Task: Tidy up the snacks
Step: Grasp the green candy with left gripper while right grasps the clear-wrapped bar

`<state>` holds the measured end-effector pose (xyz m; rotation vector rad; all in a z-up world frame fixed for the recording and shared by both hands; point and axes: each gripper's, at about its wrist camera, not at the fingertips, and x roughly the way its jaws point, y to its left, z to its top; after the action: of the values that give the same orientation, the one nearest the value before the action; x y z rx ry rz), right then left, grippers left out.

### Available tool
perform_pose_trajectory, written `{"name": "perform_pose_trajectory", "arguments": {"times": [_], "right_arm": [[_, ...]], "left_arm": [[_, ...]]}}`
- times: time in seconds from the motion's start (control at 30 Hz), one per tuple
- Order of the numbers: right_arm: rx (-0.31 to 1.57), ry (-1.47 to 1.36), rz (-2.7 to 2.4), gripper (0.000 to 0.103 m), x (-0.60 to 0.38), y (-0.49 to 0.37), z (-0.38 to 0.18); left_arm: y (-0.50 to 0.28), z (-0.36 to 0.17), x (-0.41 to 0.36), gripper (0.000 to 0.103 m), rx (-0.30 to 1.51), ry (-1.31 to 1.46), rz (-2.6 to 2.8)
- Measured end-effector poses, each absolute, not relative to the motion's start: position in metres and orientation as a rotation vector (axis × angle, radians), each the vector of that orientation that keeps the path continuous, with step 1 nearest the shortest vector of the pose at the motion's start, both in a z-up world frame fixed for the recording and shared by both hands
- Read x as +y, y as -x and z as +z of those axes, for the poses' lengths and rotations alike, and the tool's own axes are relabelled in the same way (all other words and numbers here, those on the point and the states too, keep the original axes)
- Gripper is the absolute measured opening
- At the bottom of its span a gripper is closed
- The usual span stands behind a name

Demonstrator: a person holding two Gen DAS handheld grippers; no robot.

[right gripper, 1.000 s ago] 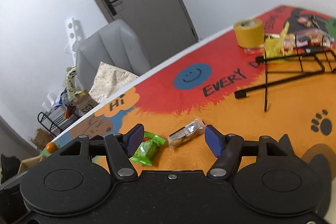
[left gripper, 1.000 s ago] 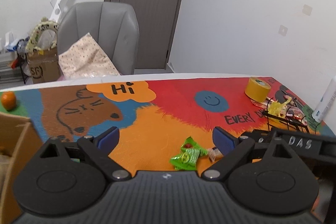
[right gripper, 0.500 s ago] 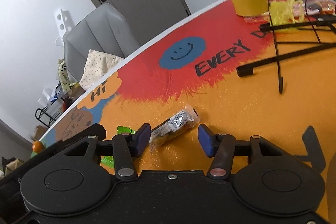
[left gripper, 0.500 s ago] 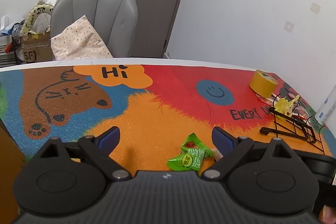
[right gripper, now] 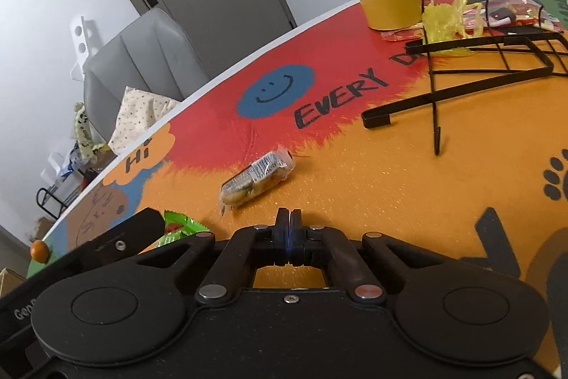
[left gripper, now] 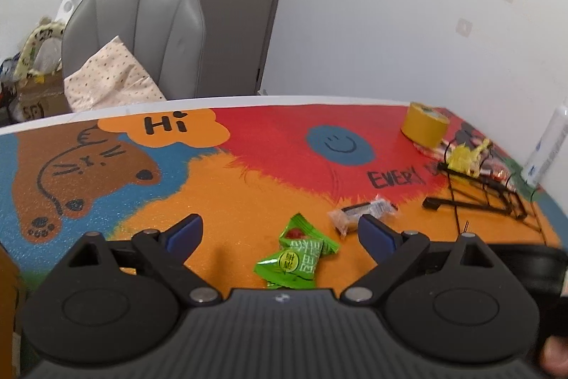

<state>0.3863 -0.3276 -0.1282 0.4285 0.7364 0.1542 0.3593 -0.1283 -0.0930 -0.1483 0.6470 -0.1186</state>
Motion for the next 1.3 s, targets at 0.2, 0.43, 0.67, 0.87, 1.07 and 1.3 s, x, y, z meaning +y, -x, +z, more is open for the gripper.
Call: {"name": "perform_pose_trajectory", "arguments": {"times": [0.2,0.43,0.67,0.87,1.07,1.3], "right_arm": [[0.742,-0.469,0.145,0.022,-0.333,-0.388,-0.123],[0.751,-0.456,0.147,0.034,-0.321,-0.396,-0.116],[0.754,-0.443,0.140,0.059,-0.308,-0.409,-0.113],[0.753,-0.421,0.110,0.061,-0.299,-0.419,-0.115],[0.748,-0.385,0.096,0.061,-0.285,-0.430,-0.114],[0.739,-0.302,0.089,0.051,-0.265,-0.440,-0.114]], "left_arm": [[-0.364,-0.107,-0.131,0.082,0.686,0.123,-0.127],[-0.365,-0.116,-0.130,0.055,0.689,0.107,-0.121],[-0.370,-0.110,-0.113,0.036,0.712,0.139,-0.066],[-0.372,-0.102,-0.097,0.036,0.688,0.193,-0.030],[-0.375,-0.099,-0.083,0.036,0.677,0.228,0.005],[-0.377,-0.099,-0.075,0.036,0.679,0.262,0.029]]}}
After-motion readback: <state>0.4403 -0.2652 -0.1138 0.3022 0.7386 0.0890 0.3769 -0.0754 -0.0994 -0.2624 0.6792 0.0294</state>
